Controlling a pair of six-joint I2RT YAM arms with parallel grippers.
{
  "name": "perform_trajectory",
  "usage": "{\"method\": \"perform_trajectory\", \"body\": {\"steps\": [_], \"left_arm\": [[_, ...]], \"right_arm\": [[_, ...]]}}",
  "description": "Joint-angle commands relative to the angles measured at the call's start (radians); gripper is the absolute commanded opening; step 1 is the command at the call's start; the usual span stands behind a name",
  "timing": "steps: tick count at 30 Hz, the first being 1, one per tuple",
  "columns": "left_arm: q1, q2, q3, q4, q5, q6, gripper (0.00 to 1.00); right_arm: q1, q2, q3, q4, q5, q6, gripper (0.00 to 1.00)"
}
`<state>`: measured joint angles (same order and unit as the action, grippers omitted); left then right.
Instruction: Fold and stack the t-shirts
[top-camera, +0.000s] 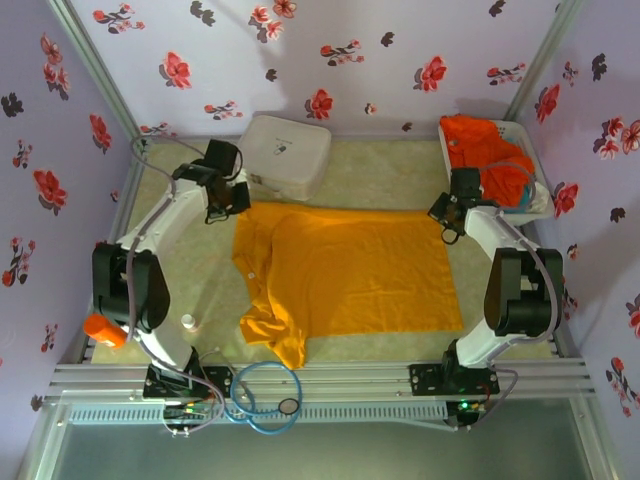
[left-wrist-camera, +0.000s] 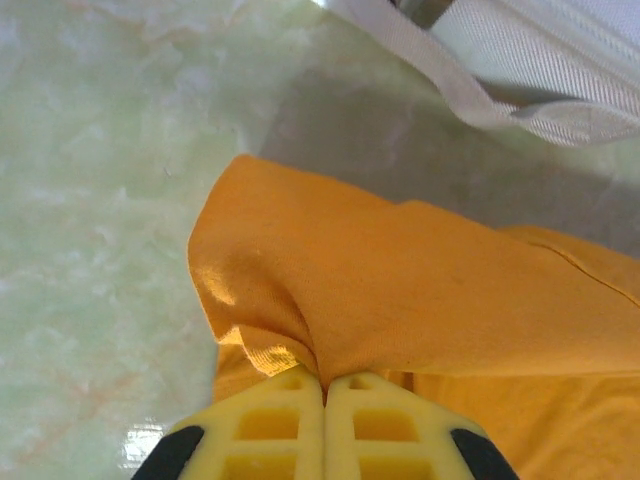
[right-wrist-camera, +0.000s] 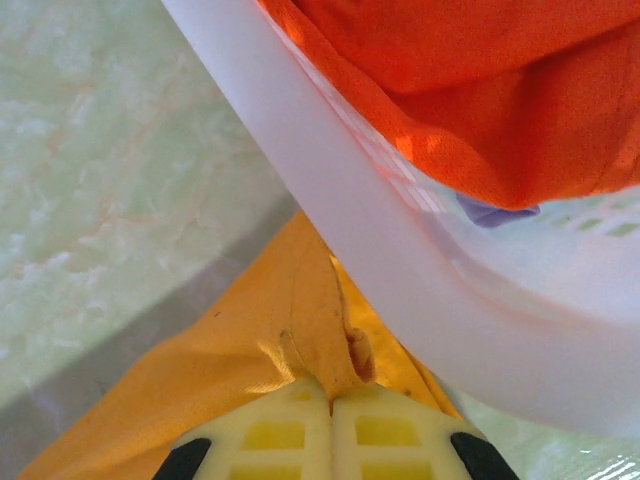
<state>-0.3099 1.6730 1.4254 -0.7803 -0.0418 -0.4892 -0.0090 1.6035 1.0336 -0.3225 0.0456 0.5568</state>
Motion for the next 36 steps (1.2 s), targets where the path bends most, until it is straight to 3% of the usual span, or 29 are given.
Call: {"method": "perform_trajectory", "body": {"steps": [1, 18, 29, 36], "left_arm": [[-0.024, -0.059, -0.033, -0.030, 0.016, -0.070, 0.00], [-0.043, -0.136, -0.194, -0.039, 0.098, -0.157, 0.00], [-0.043, -0.158, -0.213, -0.046, 0.133, -0.160, 0.00], [-0.042, -0.149, -0.197, -0.053, 0.137, -0.157, 0.00]], "right_arm": [[-0.009, -0.023, -0.027, -0.047, 0.010, -0.010, 0.00], [-0.015, -0.002, -0.089, -0.114, 0.023, 0.029, 0.00], [-0.020, 0.037, -0.117, -0.100, -0.001, 0.024, 0.00], [-0.020, 0.029, -0.130, -0.095, 0.012, 0.027, 0.06]]}}
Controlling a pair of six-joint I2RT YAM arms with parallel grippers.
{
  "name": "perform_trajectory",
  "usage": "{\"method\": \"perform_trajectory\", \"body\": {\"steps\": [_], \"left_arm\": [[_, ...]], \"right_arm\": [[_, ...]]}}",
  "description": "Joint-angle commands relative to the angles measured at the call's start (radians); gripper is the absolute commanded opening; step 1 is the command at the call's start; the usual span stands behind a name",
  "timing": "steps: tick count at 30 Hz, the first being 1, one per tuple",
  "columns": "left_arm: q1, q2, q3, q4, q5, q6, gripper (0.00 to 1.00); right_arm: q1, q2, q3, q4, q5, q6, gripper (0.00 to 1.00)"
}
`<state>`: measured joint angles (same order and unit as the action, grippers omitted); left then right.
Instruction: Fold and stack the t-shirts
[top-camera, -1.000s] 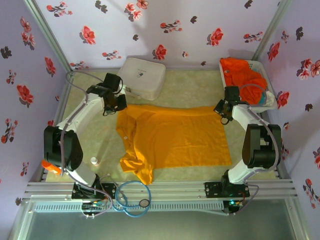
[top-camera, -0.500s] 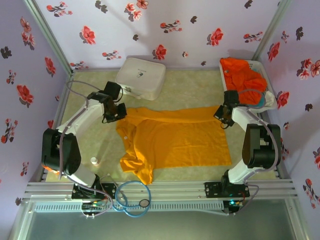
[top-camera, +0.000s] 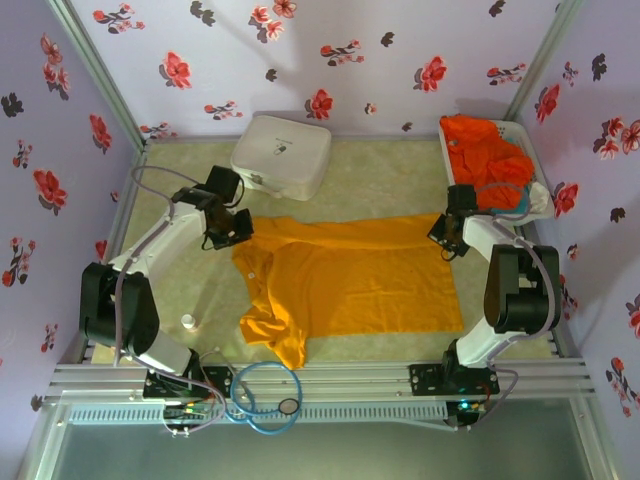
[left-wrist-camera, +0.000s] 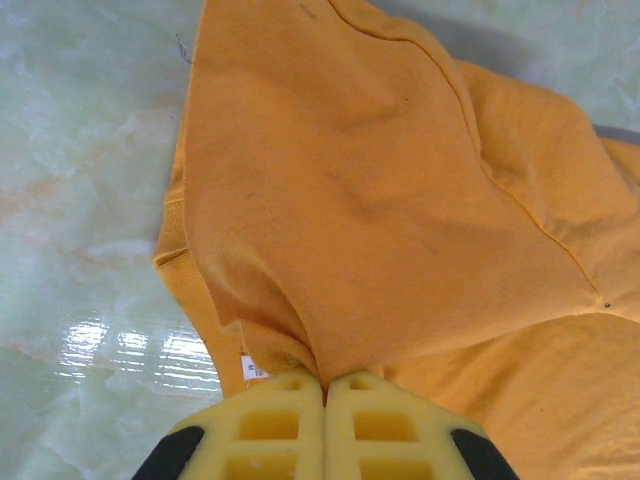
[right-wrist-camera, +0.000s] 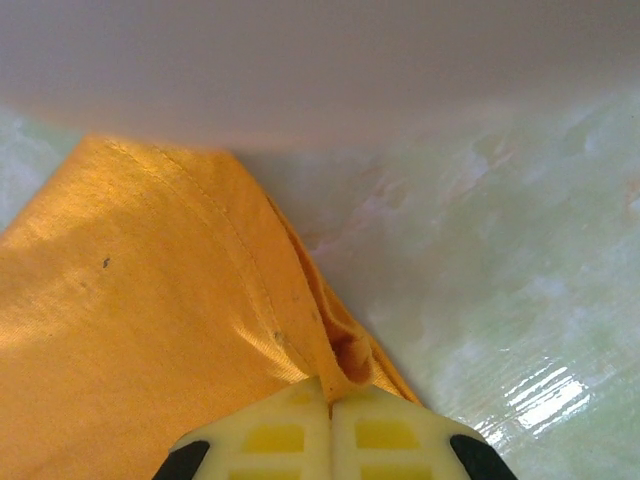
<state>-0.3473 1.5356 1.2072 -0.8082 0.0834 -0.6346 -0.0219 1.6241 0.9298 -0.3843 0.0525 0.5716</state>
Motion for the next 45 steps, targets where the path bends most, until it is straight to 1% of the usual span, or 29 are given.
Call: {"method": "perform_trajectory", "body": {"steps": [1, 4, 10, 13, 15, 19, 22, 24, 26, 29, 31, 33, 37, 40, 45], "left_arm": [[-0.004, -0.010, 0.023, -0.026, 0.013, -0.011, 0.00], [-0.005, -0.009, 0.023, -0.029, 0.015, -0.008, 0.00], [-0.004, -0.017, 0.034, -0.048, 0.016, -0.003, 0.00], [-0.004, -0.017, 0.035, -0.054, 0.018, -0.001, 0.00], [-0.004, -0.015, 0.034, -0.053, 0.019, 0.001, 0.00], [-0.004, -0.007, 0.029, -0.046, 0.026, 0.001, 0.01], [-0.004, 0.002, 0.032, -0.039, 0.035, -0.002, 0.01], [-0.004, 0.004, 0.032, -0.036, 0.039, -0.001, 0.01], [-0.005, 0.008, 0.035, -0.036, 0.042, 0.002, 0.01], [-0.004, 0.014, 0.044, -0.047, 0.047, 0.007, 0.01], [-0.004, 0.016, 0.049, -0.054, 0.051, 0.010, 0.01], [-0.003, 0.015, 0.048, -0.060, 0.058, 0.013, 0.01], [-0.004, 0.011, 0.029, -0.049, 0.070, 0.013, 0.01], [-0.002, 0.017, 0.023, -0.040, 0.079, 0.015, 0.01], [-0.002, 0.028, 0.012, -0.051, 0.083, 0.032, 0.01]], "right_arm": [[-0.007, 0.012, -0.028, -0.034, 0.001, 0.012, 0.08], [-0.007, 0.007, -0.027, -0.033, -0.012, 0.012, 0.17], [-0.007, -0.034, -0.022, -0.049, -0.011, 0.005, 0.27], [-0.006, -0.055, -0.019, -0.055, -0.044, 0.006, 0.37], [0.005, -0.081, -0.019, -0.046, -0.090, 0.007, 0.44], [0.078, -0.120, -0.022, 0.012, -0.196, 0.007, 0.61], [0.189, -0.115, -0.010, 0.075, -0.296, 0.030, 0.67], [0.270, -0.112, -0.014, 0.139, -0.322, 0.061, 0.67], [0.348, -0.108, -0.028, 0.238, -0.347, 0.097, 0.66], [0.464, -0.069, -0.033, 0.378, -0.362, 0.134, 0.61], [0.516, -0.025, -0.010, 0.416, -0.364, 0.149, 0.57], [0.542, 0.012, -0.002, 0.460, -0.377, 0.184, 0.56], [0.589, 0.083, -0.008, 0.621, -0.439, 0.291, 0.54], [0.640, 0.123, 0.022, 0.622, -0.429, 0.283, 0.51], [0.652, 0.128, 0.016, 0.620, -0.413, 0.287, 0.49]]}}
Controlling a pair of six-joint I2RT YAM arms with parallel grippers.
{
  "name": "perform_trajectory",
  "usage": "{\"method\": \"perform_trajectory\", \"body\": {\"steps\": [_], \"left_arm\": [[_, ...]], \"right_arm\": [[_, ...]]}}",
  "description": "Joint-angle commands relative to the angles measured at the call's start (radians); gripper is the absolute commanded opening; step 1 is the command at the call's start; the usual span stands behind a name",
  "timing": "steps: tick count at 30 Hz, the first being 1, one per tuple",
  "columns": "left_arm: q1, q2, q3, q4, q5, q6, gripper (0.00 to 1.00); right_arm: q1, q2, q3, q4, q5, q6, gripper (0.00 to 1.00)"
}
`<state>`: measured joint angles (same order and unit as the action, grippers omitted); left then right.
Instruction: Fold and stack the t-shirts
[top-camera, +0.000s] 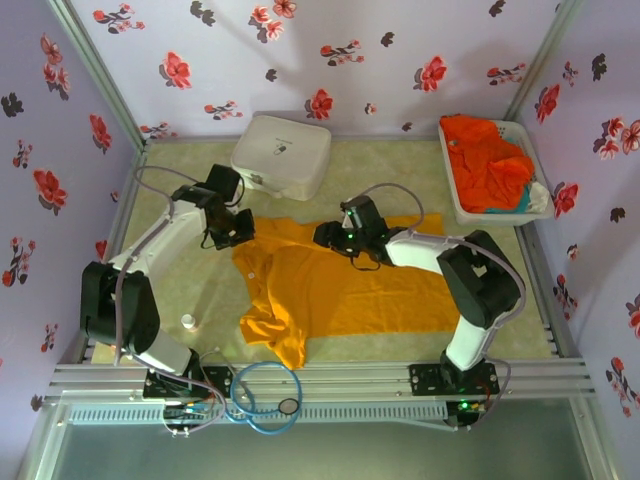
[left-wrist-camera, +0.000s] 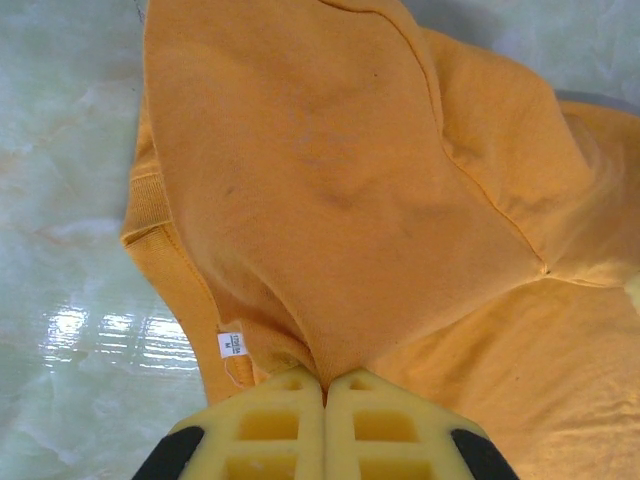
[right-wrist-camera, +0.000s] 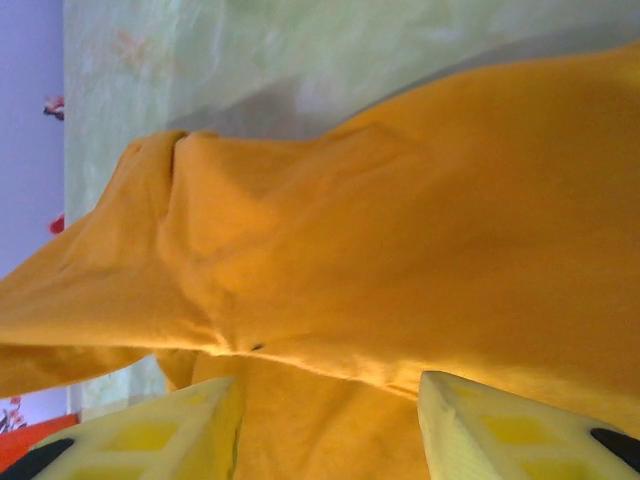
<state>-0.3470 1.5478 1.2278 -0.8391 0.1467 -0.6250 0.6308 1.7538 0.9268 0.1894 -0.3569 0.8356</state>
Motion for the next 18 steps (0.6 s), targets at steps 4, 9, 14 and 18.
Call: {"method": "perform_trajectory", "body": {"steps": [4, 9, 14, 18], "left_arm": [[-0.003, 0.018, -0.047, 0.005, 0.032, 0.016, 0.01], [-0.003, 0.049, -0.102, 0.052, 0.061, 0.009, 0.03], [-0.004, 0.098, -0.129, 0.083, 0.081, 0.020, 0.19], [-0.003, 0.090, -0.132, 0.049, 0.083, 0.044, 0.42]], "right_arm": [[-0.002, -0.031, 0.019, -0.014, 0.024, -0.012, 0.48], [-0.014, -0.101, 0.021, -0.132, 0.087, -0.076, 0.47], [-0.069, -0.185, -0.003, -0.215, 0.110, -0.115, 0.48], [-0.134, -0.254, -0.043, -0.258, 0.105, -0.133, 0.48]]}}
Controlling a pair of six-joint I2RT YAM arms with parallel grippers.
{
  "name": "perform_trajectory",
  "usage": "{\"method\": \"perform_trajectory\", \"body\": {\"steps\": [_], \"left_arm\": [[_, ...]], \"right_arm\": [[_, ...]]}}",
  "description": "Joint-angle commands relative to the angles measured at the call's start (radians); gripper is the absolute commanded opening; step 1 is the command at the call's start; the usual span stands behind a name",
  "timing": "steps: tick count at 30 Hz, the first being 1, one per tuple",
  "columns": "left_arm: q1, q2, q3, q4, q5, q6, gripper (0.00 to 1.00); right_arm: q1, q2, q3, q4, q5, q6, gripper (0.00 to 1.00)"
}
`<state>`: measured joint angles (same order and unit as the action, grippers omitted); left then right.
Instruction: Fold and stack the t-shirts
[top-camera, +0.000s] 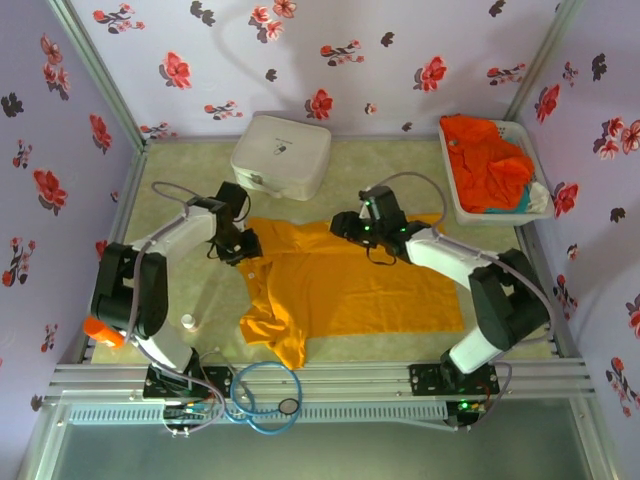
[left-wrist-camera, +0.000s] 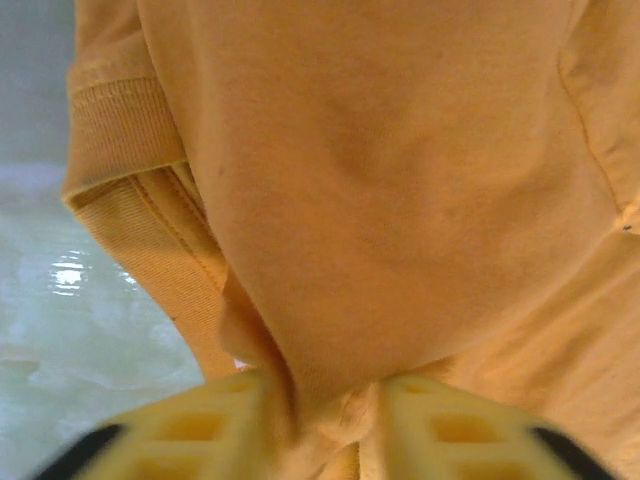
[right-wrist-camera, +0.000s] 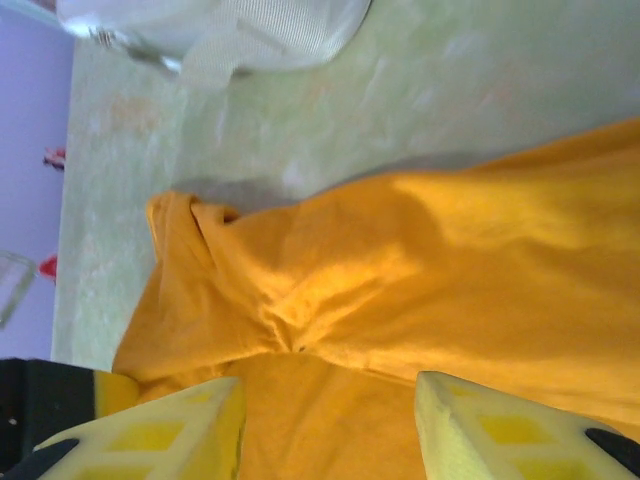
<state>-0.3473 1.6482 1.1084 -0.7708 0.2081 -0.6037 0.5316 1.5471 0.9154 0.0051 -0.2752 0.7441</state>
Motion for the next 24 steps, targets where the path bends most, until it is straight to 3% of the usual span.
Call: {"method": "perform_trajectory", "body": {"steps": [1, 4, 8, 14, 24], "left_arm": [[-0.003, -0.024, -0.017, -0.028, 0.021, 0.026, 0.46], [-0.001, -0.089, -0.045, -0.049, 0.016, 0.027, 0.54], [-0.001, -0.154, -0.106, -0.055, 0.014, 0.001, 0.53], [-0.011, -0.166, -0.196, -0.004, 0.015, -0.049, 0.43], [-0.082, -0.044, -0.205, 0.055, 0.018, -0.076, 0.30]], "right_arm": [[-0.048, -0.066, -0.041, -0.086, 0.018, -0.050, 0.48], [-0.082, -0.133, -0.078, -0.145, 0.041, -0.086, 0.49], [-0.128, -0.204, -0.105, -0.277, 0.128, -0.121, 0.50], [-0.246, -0.245, -0.137, -0.426, 0.191, -0.113, 0.57], [-0.372, -0.184, -0.163, -0.461, 0.194, -0.089, 0.59]]}}
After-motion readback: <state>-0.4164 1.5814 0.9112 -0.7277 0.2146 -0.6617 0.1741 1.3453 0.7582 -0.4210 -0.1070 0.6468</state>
